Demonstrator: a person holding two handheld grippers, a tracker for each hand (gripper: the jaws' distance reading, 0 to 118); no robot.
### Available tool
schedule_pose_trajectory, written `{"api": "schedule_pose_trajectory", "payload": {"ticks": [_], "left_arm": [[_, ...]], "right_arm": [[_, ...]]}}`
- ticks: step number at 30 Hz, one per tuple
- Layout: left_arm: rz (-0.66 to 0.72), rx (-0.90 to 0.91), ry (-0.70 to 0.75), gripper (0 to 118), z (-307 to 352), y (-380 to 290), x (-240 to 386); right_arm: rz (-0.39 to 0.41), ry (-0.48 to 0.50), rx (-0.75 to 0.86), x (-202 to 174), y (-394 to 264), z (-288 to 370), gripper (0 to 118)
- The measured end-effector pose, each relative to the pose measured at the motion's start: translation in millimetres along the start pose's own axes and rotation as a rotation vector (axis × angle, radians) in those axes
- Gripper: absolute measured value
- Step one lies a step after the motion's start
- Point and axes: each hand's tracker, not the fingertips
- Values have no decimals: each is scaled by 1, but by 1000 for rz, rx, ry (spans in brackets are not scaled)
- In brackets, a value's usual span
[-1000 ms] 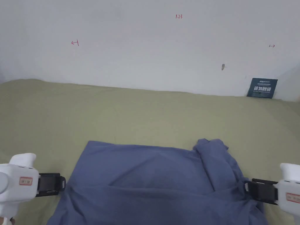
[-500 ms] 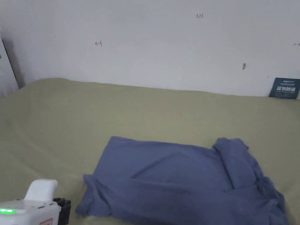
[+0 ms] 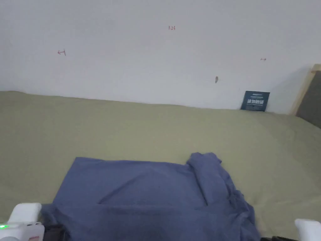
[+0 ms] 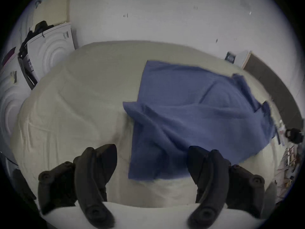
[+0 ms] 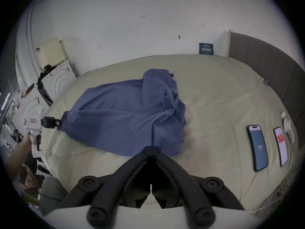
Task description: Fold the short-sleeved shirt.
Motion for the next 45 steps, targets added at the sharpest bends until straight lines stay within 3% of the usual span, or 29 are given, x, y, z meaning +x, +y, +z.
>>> {"api": "schedule_pose_trajectory", "payload": {"ticks": [1,3,4,5,6,7,11,14,15,16,17,18,21,25,34,38,45], "left_arm": [[-1,-29,18,54,-7,-1,0],[58,-28,-45,43,-10,-4,-7],[80,-7,-56,43,-6,-4,-10],[95,11,-80,31,-2,-4,-13],[100,9,-117,10,-1,-2,-14],[104,14,-135,7,-1,0,-20],[94,4,-130,7,3,2,-22],[175,1,-181,7,4,0,-33],[191,-4,-192,7,1,0,-44],[202,-10,-198,7,-1,-1,-49],[205,-6,-203,7,0,-2,-52],[208,-4,-211,7,1,-3,-54],[206,10,-214,7,16,1,-50],[179,48,-244,7,39,10,-56],[90,46,-254,7,117,-7,-50],[115,-9,-265,7,124,-44,-49],[174,-134,-244,7,104,-133,-36]], "right_arm": [[-8,6,4,1,2,-3,13],[-14,-2,3,9,7,-9,38],[-8,-18,-6,10,10,-15,38],[1,-35,-36,12,12,-23,75],[9,-21,-57,17,13,-32,103],[5,-10,-55,20,14,-40,112],[-36,-28,-128,26,20,-81,108],[-123,-28,-142,41,14,-111,102],[-155,-6,-167,44,13,-118,83],[-172,-2,-199,45,14,-120,39],[-161,-13,-201,43,15,-118,12],[-154,2,-176,40,13,-114,10],[-35,-7,-135,26,22,-95,10],[-19,21,-98,19,39,-54,10],[111,26,-93,10,46,22,10],[112,22,-138,14,14,37,10],[32,1,-286,24,-69,28,10]]}}
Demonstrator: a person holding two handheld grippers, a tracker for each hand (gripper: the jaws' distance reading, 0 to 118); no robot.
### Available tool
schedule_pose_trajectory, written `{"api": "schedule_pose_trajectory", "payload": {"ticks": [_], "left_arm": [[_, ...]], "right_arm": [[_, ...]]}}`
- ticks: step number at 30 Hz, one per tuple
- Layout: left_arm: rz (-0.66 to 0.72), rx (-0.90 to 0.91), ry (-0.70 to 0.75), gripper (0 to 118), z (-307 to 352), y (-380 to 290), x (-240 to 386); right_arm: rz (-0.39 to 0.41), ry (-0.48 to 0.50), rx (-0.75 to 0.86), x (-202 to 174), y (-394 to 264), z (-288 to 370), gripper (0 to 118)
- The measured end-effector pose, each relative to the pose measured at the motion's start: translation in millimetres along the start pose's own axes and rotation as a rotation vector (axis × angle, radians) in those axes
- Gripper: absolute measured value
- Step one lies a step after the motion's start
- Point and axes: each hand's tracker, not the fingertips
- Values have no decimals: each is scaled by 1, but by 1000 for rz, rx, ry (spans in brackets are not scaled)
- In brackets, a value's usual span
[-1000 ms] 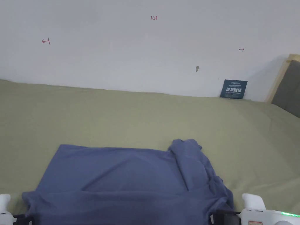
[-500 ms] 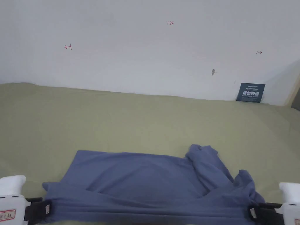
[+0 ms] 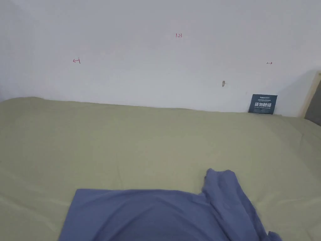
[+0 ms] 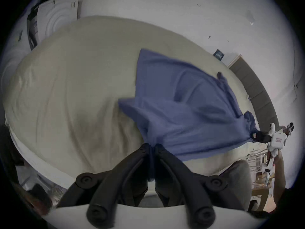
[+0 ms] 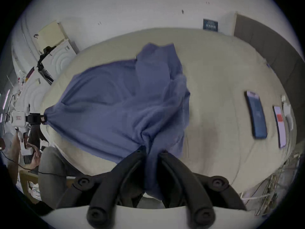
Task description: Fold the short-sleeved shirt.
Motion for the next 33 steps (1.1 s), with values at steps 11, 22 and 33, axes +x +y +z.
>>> {"api": "schedule_pose_trajectory", "payload": {"ticks": [11,22,33], "left_arm": [[-91,23,76,91,42,25,1],[-177,176,107,0,43,147,39],[-79,38,130,115,-108,250,42]], "right_arm": [[62,5,84,-4,16,31,83],[-27,7,182,-13,110,55,0],[-19,33,162,-4,161,13,0]]}}
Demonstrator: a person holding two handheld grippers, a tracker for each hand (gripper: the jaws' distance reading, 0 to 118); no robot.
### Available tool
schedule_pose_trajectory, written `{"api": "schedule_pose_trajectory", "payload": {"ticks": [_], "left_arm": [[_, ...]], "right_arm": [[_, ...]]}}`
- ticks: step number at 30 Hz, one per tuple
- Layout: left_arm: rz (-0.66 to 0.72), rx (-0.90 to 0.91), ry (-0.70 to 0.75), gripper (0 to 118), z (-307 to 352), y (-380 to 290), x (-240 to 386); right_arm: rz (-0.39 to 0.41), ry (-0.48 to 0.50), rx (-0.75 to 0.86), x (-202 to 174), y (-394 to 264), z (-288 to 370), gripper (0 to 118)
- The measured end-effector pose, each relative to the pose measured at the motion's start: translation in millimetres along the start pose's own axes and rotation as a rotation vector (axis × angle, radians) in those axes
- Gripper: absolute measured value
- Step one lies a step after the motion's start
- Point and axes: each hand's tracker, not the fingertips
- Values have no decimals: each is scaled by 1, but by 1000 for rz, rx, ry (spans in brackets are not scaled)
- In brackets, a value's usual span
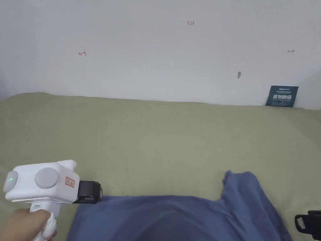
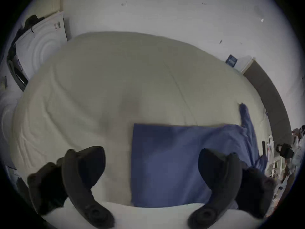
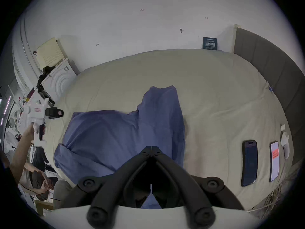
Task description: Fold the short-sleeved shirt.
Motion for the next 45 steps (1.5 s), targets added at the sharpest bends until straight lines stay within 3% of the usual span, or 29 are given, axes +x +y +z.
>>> {"api": "schedule_pose_trajectory", "payload": {"ticks": [3,5,6,7,8,9,10,12,16,18,19,21,22,28,32,35,45], "left_arm": [[34,-96,26,113,-53,9,-1],[44,-175,1,87,-64,1,5],[7,-147,81,71,-63,-3,6],[-60,-95,163,50,-53,-6,10],[-79,-67,120,15,-45,-7,8],[-79,-50,58,2,-37,-7,6],[-50,-57,-35,2,-34,-6,0],[-14,-55,2,2,-31,-6,-5],[-31,-62,-17,2,-20,-7,3],[-29,-69,-18,2,-16,-5,12],[-26,-74,-18,2,-17,-5,11],[-22,-77,-17,2,-16,-5,18],[-21,-78,-24,2,-16,-6,18],[-39,-5,-87,2,22,-12,12],[-90,60,-119,2,84,-22,17],[-112,107,-140,2,118,-30,7],[-165,130,-167,2,186,-138,-14]], "right_arm": [[-16,-6,-6,10,12,-15,0],[-19,-7,-16,22,25,-29,3],[-17,-13,-23,25,32,-38,17],[-1,-30,-34,30,40,-50,55],[6,-42,-47,41,47,-64,91],[16,-50,-89,47,55,-82,115],[16,-68,-135,51,63,-101,116],[-5,-102,-166,60,73,-137,108],[-88,-167,-282,64,79,-188,107],[-73,-143,-298,60,77,-198,103],[-59,-112,-341,57,76,-200,83],[-35,-189,-386,47,76,-202,14],[-34,-186,-367,46,75,-199,3],[-28,-112,-189,38,86,-146,3],[79,-82,-102,27,88,-86,3],[114,-33,-37,22,80,-39,3],[132,-12,7,0,-43,70,3]]}}
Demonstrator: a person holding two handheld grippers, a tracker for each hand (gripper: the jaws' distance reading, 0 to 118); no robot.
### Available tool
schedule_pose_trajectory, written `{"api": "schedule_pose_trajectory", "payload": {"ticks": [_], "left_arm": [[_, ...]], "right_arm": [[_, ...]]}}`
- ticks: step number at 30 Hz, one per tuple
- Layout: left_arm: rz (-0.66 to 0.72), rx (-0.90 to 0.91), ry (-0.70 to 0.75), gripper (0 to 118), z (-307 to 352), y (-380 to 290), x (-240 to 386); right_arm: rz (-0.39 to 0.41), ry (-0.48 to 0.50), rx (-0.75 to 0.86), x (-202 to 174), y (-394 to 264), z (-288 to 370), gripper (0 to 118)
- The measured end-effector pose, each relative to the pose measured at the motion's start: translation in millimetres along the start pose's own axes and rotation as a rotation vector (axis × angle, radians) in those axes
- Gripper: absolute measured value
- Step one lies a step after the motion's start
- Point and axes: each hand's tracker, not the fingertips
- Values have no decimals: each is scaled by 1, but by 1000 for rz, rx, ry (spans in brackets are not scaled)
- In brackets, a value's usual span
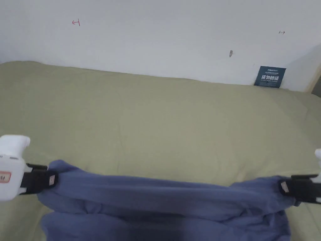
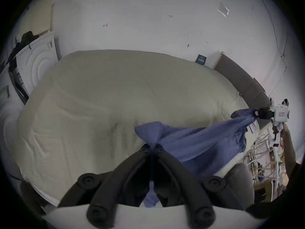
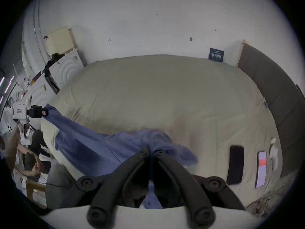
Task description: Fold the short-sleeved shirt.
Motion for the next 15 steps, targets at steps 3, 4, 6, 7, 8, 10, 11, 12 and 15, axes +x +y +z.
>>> {"api": "schedule_pose_trajectory", "payload": {"ticks": [3,4,6,7,8,10,11,12,15], "left_arm": [[48,-44,-22,2,3,-40,-10],[67,-48,-10,2,3,-55,-6],[100,-74,-18,2,-5,-79,-10],[116,-96,-12,2,-11,-90,-12],[134,-119,1,2,-18,-100,-7],[149,-134,11,2,-31,-119,-10],[170,-130,20,2,-37,-127,-14],[173,-123,24,3,-45,-134,-21],[246,-103,75,47,-56,-144,-32]], "right_arm": [[-40,10,-45,-3,-50,2,3],[-64,15,-61,-3,-67,0,3],[-123,8,-112,-3,-93,-10,3],[-139,1,-135,-2,-104,-15,3],[-128,-5,-140,-3,-114,-21,3],[-133,-35,-157,-5,-132,-30,3],[-132,-42,-162,-2,-138,-37,3],[-130,-50,-164,-1,-143,-41,3],[-139,-63,-127,2,-153,-47,11]]}}
